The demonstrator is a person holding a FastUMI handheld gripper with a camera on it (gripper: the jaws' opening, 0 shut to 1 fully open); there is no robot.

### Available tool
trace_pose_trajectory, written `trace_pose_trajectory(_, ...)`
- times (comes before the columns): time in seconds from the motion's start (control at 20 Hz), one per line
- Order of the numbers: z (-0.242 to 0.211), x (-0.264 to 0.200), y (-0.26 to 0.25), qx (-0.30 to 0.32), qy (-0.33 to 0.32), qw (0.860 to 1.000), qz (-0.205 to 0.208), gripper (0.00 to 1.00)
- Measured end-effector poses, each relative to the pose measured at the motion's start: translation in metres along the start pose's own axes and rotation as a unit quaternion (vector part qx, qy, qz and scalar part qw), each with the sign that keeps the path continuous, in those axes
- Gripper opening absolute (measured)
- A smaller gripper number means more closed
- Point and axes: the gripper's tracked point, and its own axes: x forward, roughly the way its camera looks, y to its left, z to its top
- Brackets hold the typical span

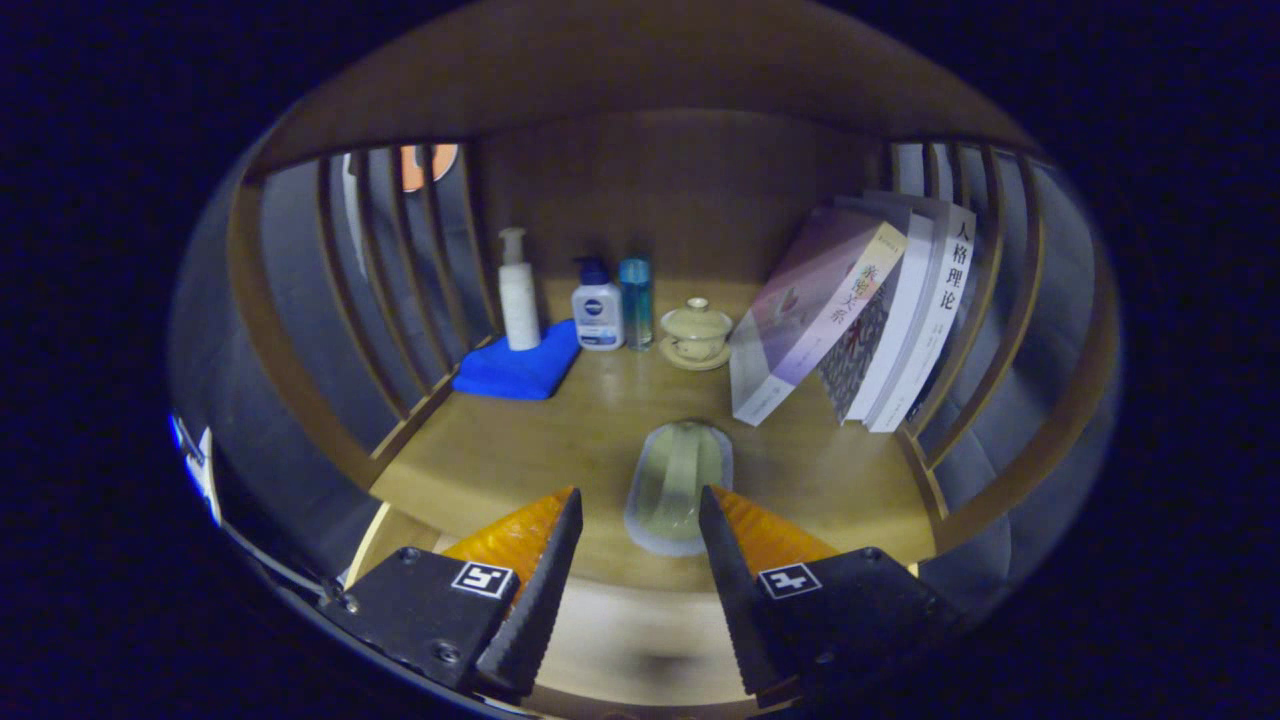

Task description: Pull open the drawer, take out the items inside it, and place them on the countertop above the cabinet.

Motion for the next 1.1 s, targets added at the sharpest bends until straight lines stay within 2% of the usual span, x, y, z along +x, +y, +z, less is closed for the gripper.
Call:
trace_pose_trajectory(0.2, -0.011, -0.051, 0.032, -0.021, -0.053, 0.997, 0.046, 0.76)
trace_pose_trajectory(0.5, -0.007, -0.127, 0.043, -0.039, -0.152, 0.986, 0.06, 0.79)
trace_pose_trajectory(0.65, -0.021, -0.152, 0.044, -0.035, -0.193, 0.979, 0.063, 0.83)
trace_pose_trajectory(0.95, -0.072, -0.165, 0.053, -0.031, -0.249, 0.965, 0.08, 0.93)
trace_pose_trajectory(1.1, -0.114, -0.152, 0.051, -0.02, -0.248, 0.965, 0.076, 0.96)
